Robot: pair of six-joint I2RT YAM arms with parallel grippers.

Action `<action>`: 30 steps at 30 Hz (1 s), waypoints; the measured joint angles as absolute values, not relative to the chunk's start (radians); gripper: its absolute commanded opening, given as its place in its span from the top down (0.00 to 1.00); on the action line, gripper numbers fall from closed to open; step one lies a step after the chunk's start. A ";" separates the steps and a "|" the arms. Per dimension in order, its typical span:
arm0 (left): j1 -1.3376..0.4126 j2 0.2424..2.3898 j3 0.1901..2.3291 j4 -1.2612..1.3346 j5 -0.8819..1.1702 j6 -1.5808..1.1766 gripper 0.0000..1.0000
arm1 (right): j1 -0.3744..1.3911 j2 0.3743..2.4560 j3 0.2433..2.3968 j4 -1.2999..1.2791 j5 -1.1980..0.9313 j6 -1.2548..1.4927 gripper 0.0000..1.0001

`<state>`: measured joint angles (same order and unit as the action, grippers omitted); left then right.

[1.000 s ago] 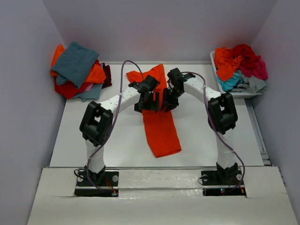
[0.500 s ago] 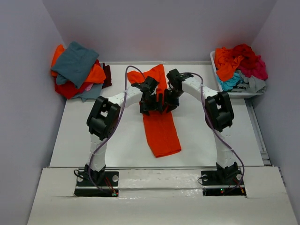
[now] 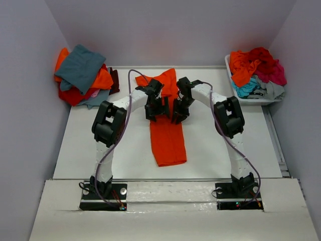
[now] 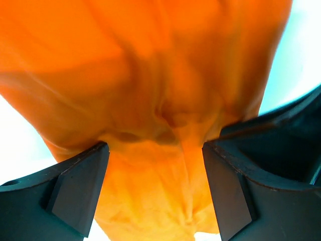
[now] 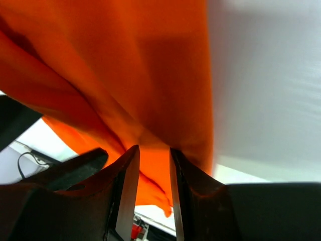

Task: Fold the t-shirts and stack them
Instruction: Grab the bottom of the folded rectangular tshirt with both arms

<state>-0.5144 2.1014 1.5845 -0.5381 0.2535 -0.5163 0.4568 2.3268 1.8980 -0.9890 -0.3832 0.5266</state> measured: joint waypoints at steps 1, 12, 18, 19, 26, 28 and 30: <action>-0.500 2.115 1.608 -0.549 0.252 -0.517 0.12 | 0.456 2.338 1.919 -0.997 -0.387 0.527 0.64; -0.435 2.339 1.988 -0.659 0.198 -0.488 0.12 | 0.400 2.485 2.211 -1.046 -0.395 0.524 0.63; -0.430 2.374 2.052 -0.692 0.179 -0.477 0.12 | 0.358 2.520 2.282 -1.056 -0.393 0.511 0.63; -0.430 2.374 2.049 -0.690 0.177 -0.476 0.12 | 0.354 2.520 2.280 -1.056 -0.393 0.508 0.63; -0.430 2.287 1.932 -0.686 0.143 -0.470 0.12 | 0.357 2.452 2.162 -1.050 -0.395 0.477 0.63; -0.432 2.246 1.903 -0.691 0.126 -0.468 0.12 | 0.360 2.422 2.130 -1.053 -0.395 0.471 0.63; -0.438 2.191 1.867 -0.697 0.111 -0.468 0.12 | 0.361 2.376 2.083 -1.049 -0.396 0.467 0.63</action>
